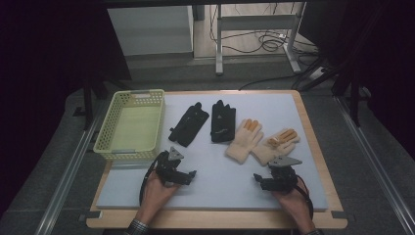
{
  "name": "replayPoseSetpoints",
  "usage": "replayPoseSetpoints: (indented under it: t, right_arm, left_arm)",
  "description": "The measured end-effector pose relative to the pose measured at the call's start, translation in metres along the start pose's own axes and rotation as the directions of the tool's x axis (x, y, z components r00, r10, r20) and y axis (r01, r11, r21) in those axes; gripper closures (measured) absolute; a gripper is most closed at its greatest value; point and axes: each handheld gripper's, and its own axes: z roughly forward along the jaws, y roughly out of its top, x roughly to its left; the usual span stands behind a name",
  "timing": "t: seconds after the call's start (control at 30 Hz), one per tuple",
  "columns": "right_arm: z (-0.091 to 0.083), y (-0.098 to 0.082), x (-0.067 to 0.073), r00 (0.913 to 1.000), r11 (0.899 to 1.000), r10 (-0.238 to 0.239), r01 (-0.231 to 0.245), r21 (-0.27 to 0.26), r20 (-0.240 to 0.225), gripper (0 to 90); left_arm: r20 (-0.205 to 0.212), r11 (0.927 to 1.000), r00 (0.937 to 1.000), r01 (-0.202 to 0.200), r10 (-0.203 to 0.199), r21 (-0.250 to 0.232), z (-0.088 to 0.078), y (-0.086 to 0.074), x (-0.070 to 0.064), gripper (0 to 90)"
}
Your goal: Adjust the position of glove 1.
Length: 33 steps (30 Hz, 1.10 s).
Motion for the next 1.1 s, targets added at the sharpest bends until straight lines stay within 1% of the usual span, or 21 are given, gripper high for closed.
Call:
replayPoseSetpoints:
  t: [0.1, 0.13, 0.2, 0.37, 0.77, 0.9, 1.0, 1.03, 1.1]
  right_arm:
    - [0.0001, 0.0000, 0.0003, 1.0000, 1.000, -0.002, 0.002, 0.001, 0.002, 25.5]
    - [0.0003, 0.0001, 0.0004, 1.0000, 1.000, 0.000, 0.000, 0.004, 0.005, 22.9]
    - [0.0007, 0.0001, 0.0003, 1.0000, 1.000, -0.002, 0.002, 0.007, 0.006, 21.6]
    - [0.0009, 0.0004, 0.0007, 0.9999, 1.000, 0.001, -0.001, 0.012, 0.011, 20.2]
    - [0.0004, 0.0007, 0.0013, 0.9999, 1.000, 0.008, -0.008, 0.013, 0.013, 21.7]
    - [0.0004, 0.0016, 0.0008, 0.9998, 1.000, 0.019, -0.019, 0.015, 0.011, 22.0]
    - [0.0004, 0.0035, 0.0002, 0.9997, 0.999, 0.022, -0.022, 0.025, 0.005, 22.0]
    - [0.0002, 0.0051, 0.0010, 0.9995, 0.999, 0.030, -0.029, 0.026, -0.009, 22.0]
    - [0.0003, 0.0062, 0.0016, 0.9995, 0.999, 0.029, -0.028, 0.023, -0.013, 22.0]
  left_arm:
    - [0.001, 1.0000, 1.0000, 0.000, 0.000, -0.001, 0.0000, -0.0001, 0.0000, 3.4]
    - [0.001, 1.0000, 1.0000, 0.001, -0.001, -0.002, 0.0000, -0.0002, 0.0000, 3.4]
    - [0.001, 1.0000, 1.0000, 0.001, -0.001, -0.003, 0.0000, -0.0003, 0.0001, 3.4]
    - [0.001, 1.0000, 1.0000, 0.001, -0.001, -0.006, 0.0002, -0.0005, 0.0000, 3.5]
    - [0.000, 1.0000, 1.0000, 0.001, -0.001, -0.007, 0.0002, -0.0006, 0.0000, 3.6]
    - [0.000, 1.0000, 1.0000, 0.001, -0.001, -0.007, 0.0001, -0.0006, 0.0000, 3.6]
    - [0.000, 1.0000, 1.0000, 0.001, -0.001, -0.008, 0.0001, -0.0006, 0.0000, 3.6]
    - [0.000, 1.0000, 1.0000, 0.000, 0.000, -0.008, 0.0001, -0.0006, 0.0000, 3.6]
    - [0.000, 1.0000, 1.0000, 0.000, 0.000, -0.008, 0.0001, -0.0006, 0.0000, 3.7]
